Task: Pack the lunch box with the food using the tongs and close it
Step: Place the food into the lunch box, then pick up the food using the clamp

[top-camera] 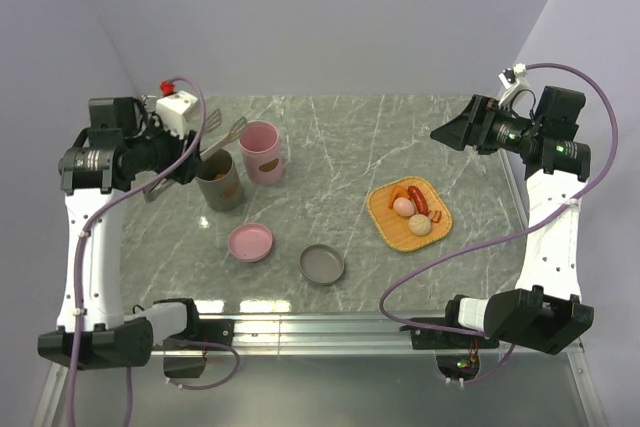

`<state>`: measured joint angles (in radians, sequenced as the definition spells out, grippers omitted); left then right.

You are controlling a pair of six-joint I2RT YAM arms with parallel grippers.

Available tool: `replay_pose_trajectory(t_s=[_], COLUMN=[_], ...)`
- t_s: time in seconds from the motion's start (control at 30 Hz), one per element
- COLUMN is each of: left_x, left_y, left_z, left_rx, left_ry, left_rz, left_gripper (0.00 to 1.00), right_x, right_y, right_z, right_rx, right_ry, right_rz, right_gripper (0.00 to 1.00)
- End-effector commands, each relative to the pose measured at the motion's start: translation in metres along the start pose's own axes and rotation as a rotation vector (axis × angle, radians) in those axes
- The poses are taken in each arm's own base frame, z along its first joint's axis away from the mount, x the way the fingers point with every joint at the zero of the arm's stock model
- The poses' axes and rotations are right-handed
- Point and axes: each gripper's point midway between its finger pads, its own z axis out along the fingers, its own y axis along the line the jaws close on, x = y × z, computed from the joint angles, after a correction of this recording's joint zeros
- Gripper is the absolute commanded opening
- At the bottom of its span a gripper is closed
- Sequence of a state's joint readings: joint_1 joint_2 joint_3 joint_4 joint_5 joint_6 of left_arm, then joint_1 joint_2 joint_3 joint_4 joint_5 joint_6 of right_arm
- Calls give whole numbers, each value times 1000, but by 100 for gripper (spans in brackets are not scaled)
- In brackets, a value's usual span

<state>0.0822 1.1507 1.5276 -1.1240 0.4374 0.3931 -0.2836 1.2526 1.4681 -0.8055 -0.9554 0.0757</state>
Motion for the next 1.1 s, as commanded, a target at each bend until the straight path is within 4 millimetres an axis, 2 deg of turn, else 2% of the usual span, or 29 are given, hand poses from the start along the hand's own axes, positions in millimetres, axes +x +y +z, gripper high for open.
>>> replay_pose_trajectory(t_s=[0.0, 0.07, 0.1, 0.17, 0.2, 0.23, 0.27, 0.3, 0.37, 0.4, 0.43, 0.5, 0.57, 0.6, 0.63, 0.67, 0.7, 0.73, 0.8, 0.83, 0.9, 0.93, 0.97, 1.03, 1.07], left_x=[-34, -46, -50, -57, -57, -61, -60, -58, -58, -55, -50, -52, -49, -57, -54, -60, -60, -52, -56, -50, -51, -45, -48, -39, -42], left_y=[-36, -49, -68, -86, -105, -113, -122, -140, -156, -173, -181, -201, -215, -222, -228, -238, -243, -250, -264, -270, -282, -286, -290, -294, -295], left_z=[5, 19, 28, 45, 53, 64, 71, 78, 96, 101, 113, 124, 139, 145, 157, 160, 165, 180, 190, 203, 211, 223, 225, 240, 243], left_rx=[150, 177, 217, 268, 321, 355, 379, 418, 445, 487, 512, 577, 636, 644, 662, 681, 696, 721, 736, 748, 768, 780, 785, 800, 800], left_ry=[-73, -79, -75, -80, -76, -84, -82, -78, -87, -85, -65, -85, -77, -115, -102, -119, -110, -77, -85, -68, -78, -59, -69, -42, -50], left_rz=[119, 163, 209, 251, 282, 300, 330, 372, 446, 489, 510, 568, 589, 602, 604, 621, 628, 631, 668, 675, 699, 700, 714, 718, 728], left_gripper=[61, 62, 62, 63, 63, 63, 63, 63, 64, 64, 64, 63, 63, 63, 63, 63, 63, 63, 63, 63, 63, 63, 62, 62, 62], right_x=[-15, -16, -17, -17, -18, -17, -17, -18, -18, -18, -19, -21, -23, -24, -22, -24, -24, -24, -25, -25, -25, -24, -25, -25, -25], right_y=[14, 12, 12, 10, 9, 8, 7, 6, 5, 5, 5, 1, 0, 0, 1, 1, 2, 2, 3, 2, 0, 0, -1, 0, 0], right_z=[-4, -3, -3, -2, -2, -2, -2, -2, -1, -1, -1, 1, 2, 2, 2, 2, 3, 3, 4, 4, 5, 5, 6, 6, 7], right_rx=[-26, -24, -20, -15, -10, -2, 1, 7, 8, 5, 5, 11, 10, 6, 2, -2, -6, -10, -20, -18, -19, -20, -17, -23, -27], right_ry=[-27, -25, -27, -24, -24, -23, -20, -21, -15, -16, -16, -13, -7, -5, 1, 0, 0, 2, 4, 5, 10, 13, 13, 16, 18], right_rz=[-61, -57, -61, -58, -61, -65, -69, -70, -63, -63, -63, -56, -58, -57, -53, -55, -57, -56, -53, -52, -50, -48, -50, -48, -47], right_gripper=[100, 100, 100, 100, 100, 100, 100, 100, 100, 100, 100, 100, 100, 100, 100, 100, 100, 100, 100, 100, 100, 100, 100, 100, 100])
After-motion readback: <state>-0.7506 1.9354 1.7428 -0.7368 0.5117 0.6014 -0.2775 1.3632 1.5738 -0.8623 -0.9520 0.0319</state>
